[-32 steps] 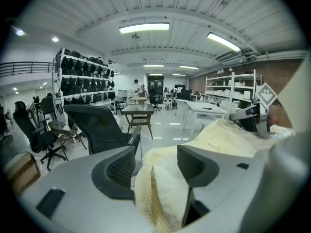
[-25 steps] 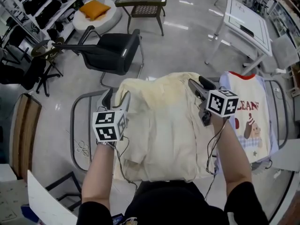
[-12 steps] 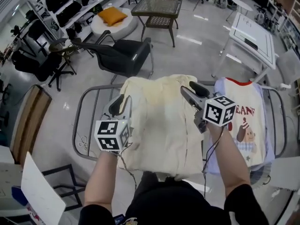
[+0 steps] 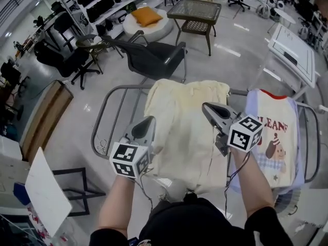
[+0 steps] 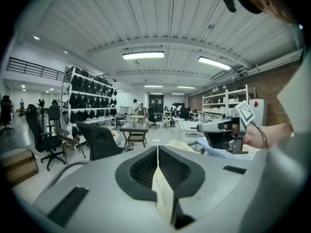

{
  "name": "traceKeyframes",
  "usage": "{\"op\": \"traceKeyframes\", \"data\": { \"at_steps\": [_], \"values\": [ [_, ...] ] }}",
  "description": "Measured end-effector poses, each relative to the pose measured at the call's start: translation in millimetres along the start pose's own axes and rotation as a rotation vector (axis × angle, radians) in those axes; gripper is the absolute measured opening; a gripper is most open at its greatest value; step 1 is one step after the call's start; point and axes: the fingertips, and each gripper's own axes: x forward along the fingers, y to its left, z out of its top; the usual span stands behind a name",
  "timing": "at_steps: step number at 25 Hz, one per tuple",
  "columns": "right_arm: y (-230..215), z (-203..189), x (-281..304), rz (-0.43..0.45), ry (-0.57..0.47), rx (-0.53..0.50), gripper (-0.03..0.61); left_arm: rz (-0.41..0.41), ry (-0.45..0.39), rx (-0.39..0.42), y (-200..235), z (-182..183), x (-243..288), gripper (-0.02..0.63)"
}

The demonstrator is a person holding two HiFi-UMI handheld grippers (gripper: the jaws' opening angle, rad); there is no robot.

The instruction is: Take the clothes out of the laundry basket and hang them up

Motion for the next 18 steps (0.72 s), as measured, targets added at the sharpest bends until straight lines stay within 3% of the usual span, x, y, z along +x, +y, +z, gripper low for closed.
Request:
{"op": "traceKeyframes", "data": {
  "at_steps": [8,18],
  "values": [
    [56,-24,6,0.001,-0.01,-0.004,0.005,-0.07,-0.022,-0.007,1,-16,-46,0.011],
    [144,-51,-12,-0.143,-0.037,-0.011,0.005,-0.189,-0.027,-0.02,8,-43,-127,0.009]
  ]
}}
